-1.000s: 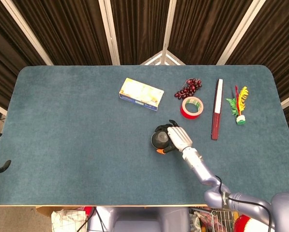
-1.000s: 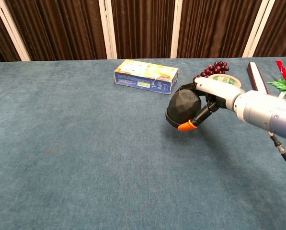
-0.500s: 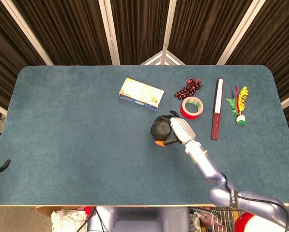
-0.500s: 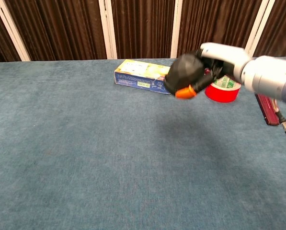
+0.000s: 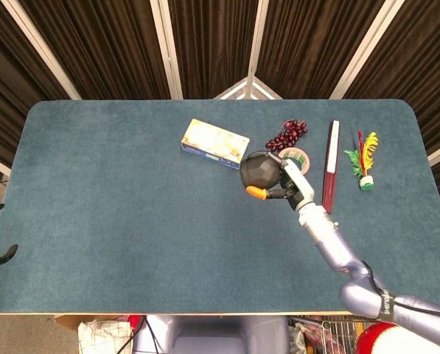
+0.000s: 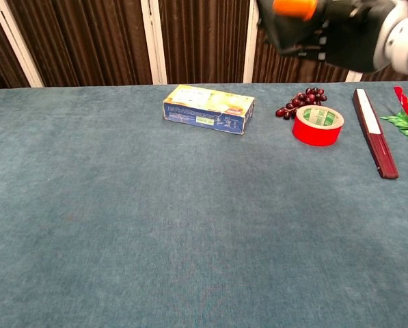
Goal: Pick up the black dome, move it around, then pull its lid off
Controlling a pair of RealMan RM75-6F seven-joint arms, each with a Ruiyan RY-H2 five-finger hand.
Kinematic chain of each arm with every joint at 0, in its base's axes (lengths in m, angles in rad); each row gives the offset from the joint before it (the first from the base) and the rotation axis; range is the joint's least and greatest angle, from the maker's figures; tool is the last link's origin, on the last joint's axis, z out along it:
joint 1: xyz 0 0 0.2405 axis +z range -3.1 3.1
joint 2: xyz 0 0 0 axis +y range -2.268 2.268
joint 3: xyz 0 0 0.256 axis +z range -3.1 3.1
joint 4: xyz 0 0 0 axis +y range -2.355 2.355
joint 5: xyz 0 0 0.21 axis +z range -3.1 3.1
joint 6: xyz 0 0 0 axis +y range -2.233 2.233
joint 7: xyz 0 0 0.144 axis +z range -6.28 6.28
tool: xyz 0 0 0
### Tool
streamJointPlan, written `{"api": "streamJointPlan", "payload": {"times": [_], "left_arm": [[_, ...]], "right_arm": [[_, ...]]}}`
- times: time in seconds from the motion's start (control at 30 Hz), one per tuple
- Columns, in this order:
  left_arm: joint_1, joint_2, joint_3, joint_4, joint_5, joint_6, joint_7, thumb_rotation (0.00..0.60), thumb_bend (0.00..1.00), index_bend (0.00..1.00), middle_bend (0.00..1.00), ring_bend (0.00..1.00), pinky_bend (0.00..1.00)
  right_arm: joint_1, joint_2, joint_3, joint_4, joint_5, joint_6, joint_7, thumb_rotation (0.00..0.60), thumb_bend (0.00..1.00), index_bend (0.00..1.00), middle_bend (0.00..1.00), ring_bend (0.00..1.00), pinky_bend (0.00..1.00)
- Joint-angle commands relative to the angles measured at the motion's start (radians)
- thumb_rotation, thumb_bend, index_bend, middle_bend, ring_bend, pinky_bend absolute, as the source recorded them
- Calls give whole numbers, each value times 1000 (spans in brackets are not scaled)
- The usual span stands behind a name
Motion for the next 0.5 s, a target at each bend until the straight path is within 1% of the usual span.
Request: {"api": "streamJointPlan", "payload": {"times": [0.03, 0.07, 0.13, 0.2, 0.27, 0.3, 0.37, 0.5], "left_arm": [[0, -1, 1, 0, 1, 1, 3, 600, 307, 202, 0, 0, 88], [0, -1, 1, -1, 1, 1, 3, 600, 306, 202, 0, 0, 88], [0, -2, 1, 0, 0, 1, 4, 600, 307, 202, 0, 0, 88], [0, -2, 1, 0, 0, 0, 4, 600, 307, 202, 0, 0, 88], [0, -1, 1, 0, 0, 0, 3, 600, 307, 201, 0, 0, 88], [0, -1, 0, 0, 0, 1, 2, 600, 307, 201, 0, 0, 88], [1, 0, 0, 0, 0, 3, 1, 600, 307, 202, 0, 0, 88], [1, 0, -1, 0, -1, 2, 0, 600, 307, 202, 0, 0, 88]], "right_arm": [[-37, 20, -9, 58, -158, 69, -35, 600, 249, 454, 612, 269, 0], [-36, 9, -19, 76, -166, 94, -94, 600, 250, 456, 612, 269, 0], [-30, -42, -50, 155, -202, 201, -370, 600, 250, 457, 612, 269, 0], [-26, -106, -68, 222, -218, 307, -625, 600, 251, 457, 612, 269, 0], [-20, -154, -81, 282, -241, 389, -809, 600, 252, 457, 612, 269, 0], [-16, -176, -89, 311, -251, 423, -886, 600, 252, 457, 612, 269, 0], [-10, -205, -105, 360, -266, 467, -995, 600, 253, 457, 612, 269, 0], [1, -231, -138, 442, -295, 515, -1117, 600, 257, 457, 612, 269, 0]]}}
